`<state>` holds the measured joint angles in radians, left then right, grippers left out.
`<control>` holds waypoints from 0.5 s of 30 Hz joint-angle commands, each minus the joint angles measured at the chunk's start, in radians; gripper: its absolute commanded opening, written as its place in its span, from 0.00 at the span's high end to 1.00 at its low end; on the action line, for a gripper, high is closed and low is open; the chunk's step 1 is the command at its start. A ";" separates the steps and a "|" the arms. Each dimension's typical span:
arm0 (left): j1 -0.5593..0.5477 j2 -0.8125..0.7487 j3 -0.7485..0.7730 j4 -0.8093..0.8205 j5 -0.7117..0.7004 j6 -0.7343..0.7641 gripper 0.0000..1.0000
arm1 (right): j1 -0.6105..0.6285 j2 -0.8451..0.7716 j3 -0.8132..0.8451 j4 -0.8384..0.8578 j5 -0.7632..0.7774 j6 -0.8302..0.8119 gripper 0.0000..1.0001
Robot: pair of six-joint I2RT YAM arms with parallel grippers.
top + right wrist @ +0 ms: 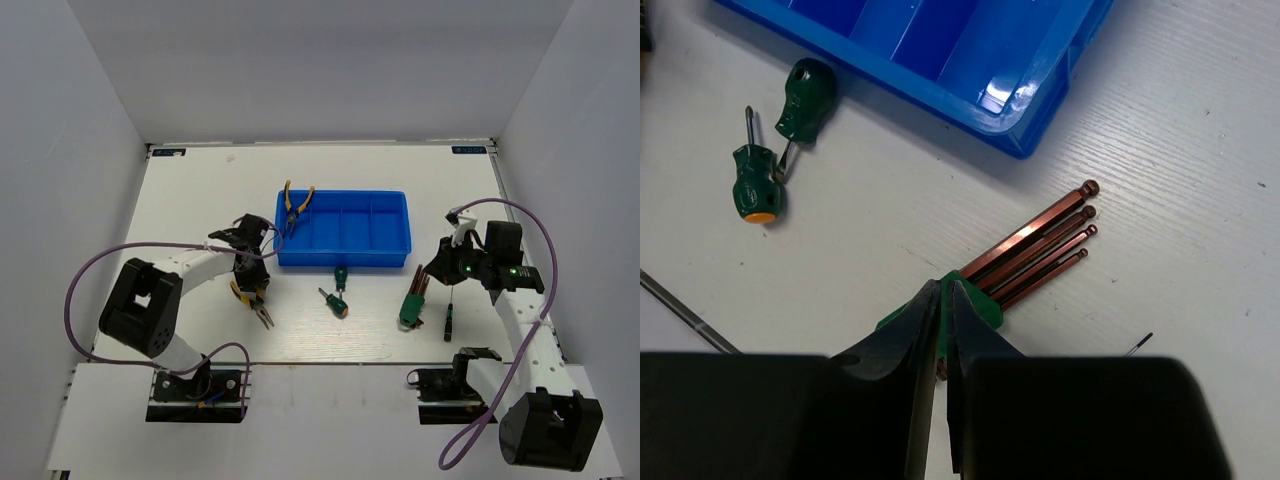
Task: Sort the tools into containers
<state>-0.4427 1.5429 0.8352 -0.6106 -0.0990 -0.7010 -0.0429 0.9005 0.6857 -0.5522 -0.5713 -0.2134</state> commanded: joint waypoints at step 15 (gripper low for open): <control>-0.037 -0.010 -0.056 -0.049 -0.093 -0.064 0.61 | 0.000 -0.034 0.040 -0.012 -0.009 -0.003 0.88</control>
<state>-0.4736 1.5303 0.8215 -0.6083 -0.1585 -0.7525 -0.0429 0.8867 0.6857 -0.5537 -0.5720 -0.2134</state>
